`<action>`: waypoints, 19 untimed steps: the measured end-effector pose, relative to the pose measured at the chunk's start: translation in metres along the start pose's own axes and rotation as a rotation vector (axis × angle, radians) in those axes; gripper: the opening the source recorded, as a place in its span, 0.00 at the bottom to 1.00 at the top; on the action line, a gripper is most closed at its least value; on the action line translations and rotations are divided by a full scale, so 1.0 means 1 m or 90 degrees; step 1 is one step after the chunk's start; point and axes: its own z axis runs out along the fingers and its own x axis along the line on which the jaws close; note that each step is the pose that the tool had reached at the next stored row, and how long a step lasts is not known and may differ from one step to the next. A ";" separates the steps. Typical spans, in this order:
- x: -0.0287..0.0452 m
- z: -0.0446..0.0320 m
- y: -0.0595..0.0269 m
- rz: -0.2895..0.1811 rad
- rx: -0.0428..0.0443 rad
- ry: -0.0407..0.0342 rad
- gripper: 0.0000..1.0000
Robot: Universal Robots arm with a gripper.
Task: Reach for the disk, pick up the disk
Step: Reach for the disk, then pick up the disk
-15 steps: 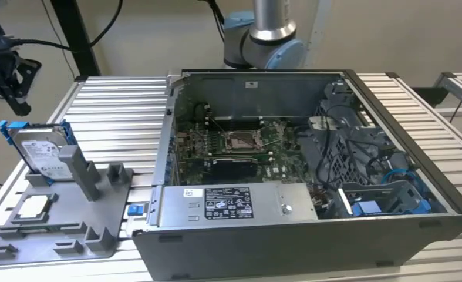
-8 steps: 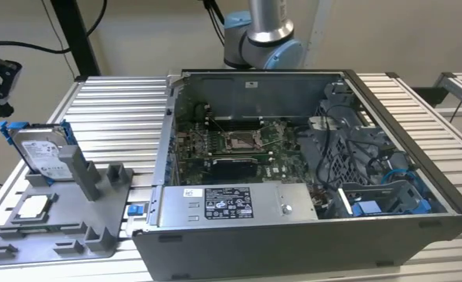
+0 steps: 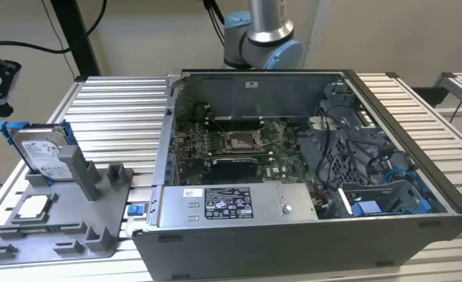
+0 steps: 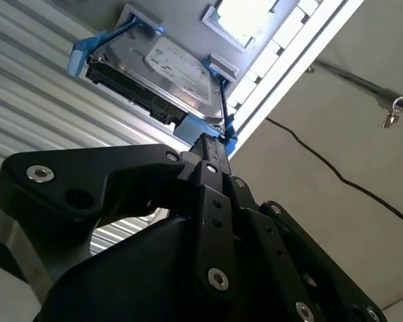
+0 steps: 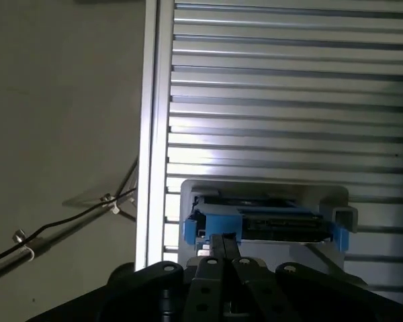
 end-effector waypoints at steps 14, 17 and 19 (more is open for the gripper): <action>-0.0001 0.0000 0.0000 -0.161 0.0014 0.0065 0.00; 0.0000 0.0000 0.0000 -0.195 0.0020 0.0080 0.00; 0.0000 -0.0001 0.0000 -0.219 0.0024 0.0090 0.00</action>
